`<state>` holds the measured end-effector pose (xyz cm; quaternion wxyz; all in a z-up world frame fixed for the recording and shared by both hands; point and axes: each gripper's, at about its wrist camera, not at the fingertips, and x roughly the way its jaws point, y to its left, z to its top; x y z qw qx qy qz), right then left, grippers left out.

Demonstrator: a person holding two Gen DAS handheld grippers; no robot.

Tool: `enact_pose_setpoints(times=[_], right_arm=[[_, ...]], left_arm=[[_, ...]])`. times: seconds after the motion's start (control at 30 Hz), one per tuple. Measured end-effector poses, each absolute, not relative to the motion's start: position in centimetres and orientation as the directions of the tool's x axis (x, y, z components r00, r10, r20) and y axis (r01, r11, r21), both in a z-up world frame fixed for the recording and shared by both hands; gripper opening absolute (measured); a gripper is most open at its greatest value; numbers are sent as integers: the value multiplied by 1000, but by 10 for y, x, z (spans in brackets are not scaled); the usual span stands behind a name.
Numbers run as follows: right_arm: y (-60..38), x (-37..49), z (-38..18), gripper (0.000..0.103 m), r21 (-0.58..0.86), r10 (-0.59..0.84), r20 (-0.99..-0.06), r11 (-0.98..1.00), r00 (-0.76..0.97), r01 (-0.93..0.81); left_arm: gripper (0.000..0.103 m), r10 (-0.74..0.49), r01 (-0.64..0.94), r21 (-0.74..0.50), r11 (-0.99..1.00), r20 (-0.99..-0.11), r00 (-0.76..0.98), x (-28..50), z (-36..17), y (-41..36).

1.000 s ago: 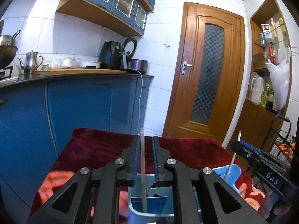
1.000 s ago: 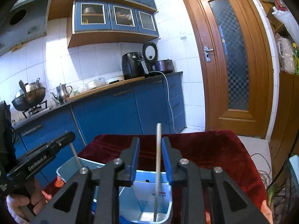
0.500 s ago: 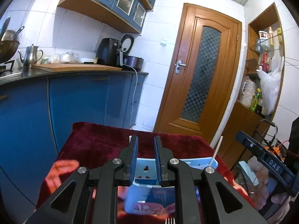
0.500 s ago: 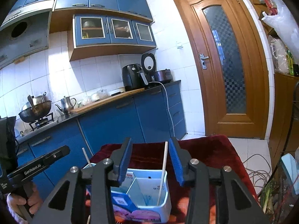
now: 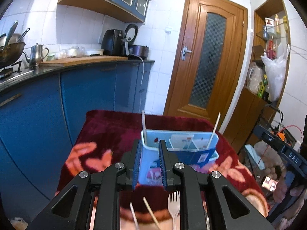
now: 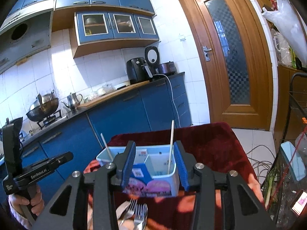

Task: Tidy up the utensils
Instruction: 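Move the left tool back to the utensils and grasp another white chopstick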

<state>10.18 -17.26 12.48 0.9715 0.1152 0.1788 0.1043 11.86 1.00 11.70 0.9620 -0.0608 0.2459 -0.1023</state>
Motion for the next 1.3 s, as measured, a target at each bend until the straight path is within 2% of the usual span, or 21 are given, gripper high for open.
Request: enact_pose_setpoints(times=[0.77,1.3], right_arm=[[-170,74,56,44,276,242,-558,956,794,-97],[-172,75,22,45,296,248,-649,953,720,-62]], left_arm=[[18,-188,110,-155,982,-698,691,101,41,19],[18,-185,127,-136,983,-790,584,106,8,9]])
